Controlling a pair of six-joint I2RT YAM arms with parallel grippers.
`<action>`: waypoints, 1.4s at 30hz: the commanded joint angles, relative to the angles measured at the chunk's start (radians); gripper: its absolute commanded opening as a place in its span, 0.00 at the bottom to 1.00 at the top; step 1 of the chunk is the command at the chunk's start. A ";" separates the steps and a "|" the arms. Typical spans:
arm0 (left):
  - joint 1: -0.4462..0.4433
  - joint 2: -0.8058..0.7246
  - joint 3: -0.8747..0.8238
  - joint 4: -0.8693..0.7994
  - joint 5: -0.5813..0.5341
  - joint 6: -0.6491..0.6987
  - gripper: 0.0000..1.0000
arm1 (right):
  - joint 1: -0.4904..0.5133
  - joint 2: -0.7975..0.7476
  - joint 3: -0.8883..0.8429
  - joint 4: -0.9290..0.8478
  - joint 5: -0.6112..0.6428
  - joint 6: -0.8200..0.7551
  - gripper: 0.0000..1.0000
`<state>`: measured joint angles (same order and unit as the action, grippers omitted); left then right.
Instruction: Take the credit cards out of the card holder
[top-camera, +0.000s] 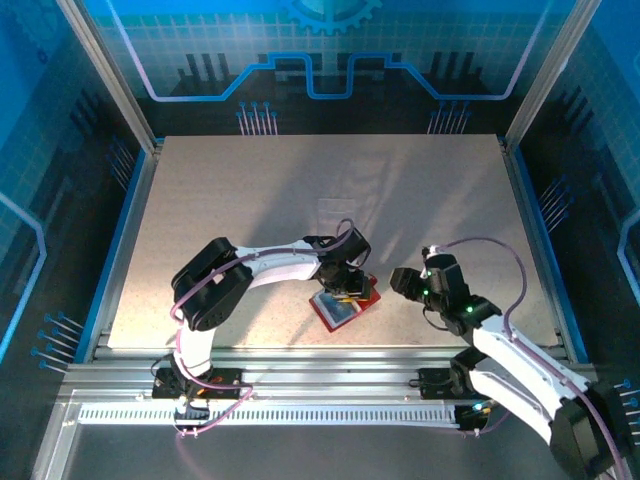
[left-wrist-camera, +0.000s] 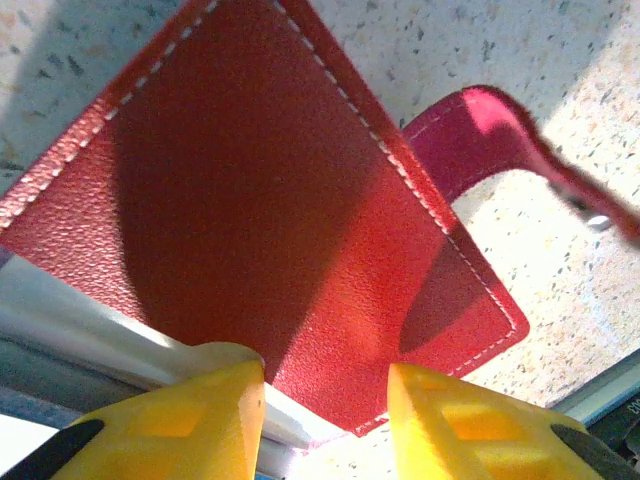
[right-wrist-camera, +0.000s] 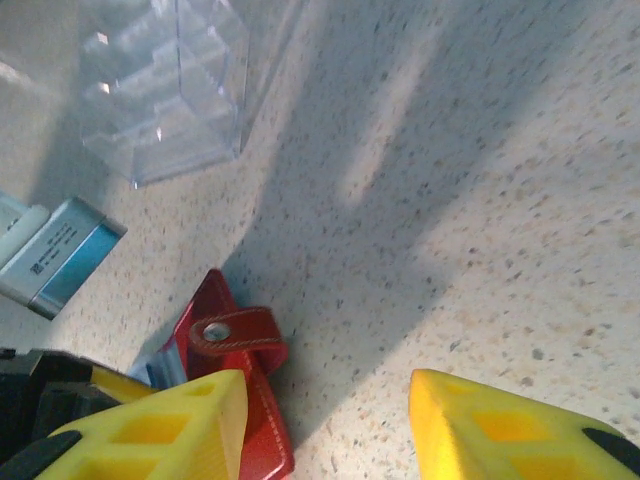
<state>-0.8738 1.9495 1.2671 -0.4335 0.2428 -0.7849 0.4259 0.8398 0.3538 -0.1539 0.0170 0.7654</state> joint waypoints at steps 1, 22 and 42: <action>-0.007 -0.023 0.003 -0.001 0.019 -0.016 0.38 | -0.043 0.098 0.076 -0.004 -0.209 -0.101 0.46; 0.109 -0.419 -0.243 -0.049 -0.118 -0.045 0.38 | -0.017 0.629 0.501 -0.279 -0.402 -0.486 0.77; 0.226 -0.609 -0.408 -0.047 -0.134 -0.069 0.40 | 0.033 0.917 0.617 -0.274 -0.506 -0.486 0.46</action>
<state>-0.6575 1.3643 0.8734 -0.4660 0.1165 -0.8402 0.4511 1.7584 0.9649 -0.4290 -0.4423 0.2604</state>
